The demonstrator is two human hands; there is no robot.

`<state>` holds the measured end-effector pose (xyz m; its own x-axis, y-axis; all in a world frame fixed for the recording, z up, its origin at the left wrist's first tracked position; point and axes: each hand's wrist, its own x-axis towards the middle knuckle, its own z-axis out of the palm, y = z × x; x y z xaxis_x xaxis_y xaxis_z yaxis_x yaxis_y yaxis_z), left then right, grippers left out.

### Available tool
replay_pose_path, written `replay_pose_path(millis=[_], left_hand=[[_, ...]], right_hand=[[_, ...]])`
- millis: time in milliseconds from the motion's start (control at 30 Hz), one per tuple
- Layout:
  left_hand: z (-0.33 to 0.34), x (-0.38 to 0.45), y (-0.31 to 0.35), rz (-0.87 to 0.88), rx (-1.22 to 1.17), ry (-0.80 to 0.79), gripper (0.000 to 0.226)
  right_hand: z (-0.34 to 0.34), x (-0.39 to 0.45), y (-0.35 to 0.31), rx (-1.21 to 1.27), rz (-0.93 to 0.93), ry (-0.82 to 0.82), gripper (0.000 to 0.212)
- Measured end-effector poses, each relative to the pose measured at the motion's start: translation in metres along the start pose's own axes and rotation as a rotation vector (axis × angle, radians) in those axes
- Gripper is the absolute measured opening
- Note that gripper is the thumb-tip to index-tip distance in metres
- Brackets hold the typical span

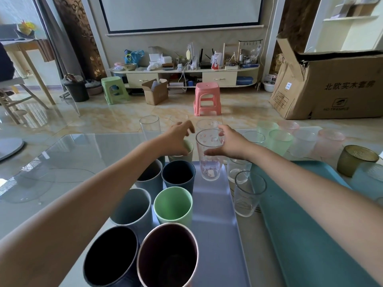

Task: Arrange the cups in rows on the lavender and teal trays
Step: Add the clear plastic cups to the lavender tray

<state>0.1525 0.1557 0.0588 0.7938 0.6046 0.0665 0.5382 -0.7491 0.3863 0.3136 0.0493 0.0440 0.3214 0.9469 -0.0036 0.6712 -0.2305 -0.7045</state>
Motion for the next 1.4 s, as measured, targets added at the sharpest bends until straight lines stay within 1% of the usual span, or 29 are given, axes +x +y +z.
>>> replay_pose_path(millis=[67,133,267,367,467,533,600,633,700,733,767,833,867,900,967,1000,1033,1100,1200,1300,1400], left_hand=[[-0.001,-0.003,-0.01,-0.066,0.001,-0.07,0.053],[-0.001,-0.005,-0.015,-0.099,0.018,-0.106,0.043],[0.002,-0.005,-0.014,-0.091,0.002,-0.139,0.025],[0.002,-0.004,-0.011,-0.067,-0.006,-0.164,0.024],[0.002,-0.003,-0.01,-0.062,-0.015,-0.169,0.022],[0.001,-0.003,-0.012,-0.062,-0.035,-0.13,0.014],[-0.004,-0.002,-0.014,-0.083,-0.087,-0.055,0.013],[-0.007,-0.002,-0.016,-0.099,-0.105,-0.003,0.013],[-0.015,0.0,-0.023,-0.114,-0.076,0.138,0.009],[-0.019,0.001,-0.027,-0.116,-0.023,0.222,0.011],[-0.023,0.002,-0.031,-0.117,0.033,0.302,0.015],[-0.031,0.009,-0.043,-0.133,0.107,0.401,0.029],[-0.034,0.013,-0.05,-0.159,0.138,0.403,0.04],[-0.037,0.018,-0.058,-0.204,0.177,0.369,0.053],[-0.043,0.027,-0.072,-0.308,0.259,0.258,0.075],[-0.045,0.031,-0.078,-0.341,0.286,0.223,0.082],[-0.047,0.036,-0.084,-0.358,0.296,0.202,0.084],[-0.048,0.043,-0.093,-0.358,0.291,0.168,0.083],[-0.044,0.051,-0.102,-0.329,0.291,0.113,0.075],[-0.038,0.055,-0.108,-0.305,0.256,0.156,0.075],[-0.037,0.053,-0.107,-0.297,0.23,0.236,0.066]], right_hand=[[0.0,0.0,0.001,-0.003,0.001,0.009,0.109],[0.0,-0.001,0.002,-0.01,-0.003,0.027,0.106],[0.002,-0.001,0.003,-0.011,0.002,0.05,0.104],[0.003,-0.001,0.003,-0.005,0.002,0.054,0.104],[0.002,-0.001,0.004,-0.015,0.016,0.007,0.106],[-0.001,-0.002,0.002,0.014,0.021,-0.027,0.104],[-0.006,-0.002,-0.001,0.097,0.017,-0.016,0.097],[-0.01,0.0,-0.003,0.13,0.006,0.019,0.09],[-0.02,0.007,-0.007,0.106,-0.042,0.107,0.069],[-0.025,0.012,-0.01,0.062,-0.062,0.133,0.062],[-0.03,0.02,-0.013,0.011,-0.069,0.137,0.06],[-0.036,0.04,-0.022,-0.088,-0.018,0.073,0.067],[-0.038,0.049,-0.028,-0.129,0.027,0.007,0.074],[-0.038,0.059,-0.034,-0.165,0.078,-0.064,0.08],[-0.035,0.074,-0.046,-0.262,0.178,-0.176,0.087],[-0.032,0.08,-0.049,-0.323,0.217,-0.235,0.084],[-0.028,0.084,-0.052,-0.382,0.233,-0.299,0.077],[-0.023,0.088,-0.056,-0.47,0.217,-0.391,0.064],[-0.018,0.094,-0.06,-0.549,0.192,-0.429,0.059],[-0.009,0.11,-0.05,-0.547,0.186,-0.358,0.059],[-0.005,0.118,-0.044,-0.475,0.204,-0.249,0.073]])
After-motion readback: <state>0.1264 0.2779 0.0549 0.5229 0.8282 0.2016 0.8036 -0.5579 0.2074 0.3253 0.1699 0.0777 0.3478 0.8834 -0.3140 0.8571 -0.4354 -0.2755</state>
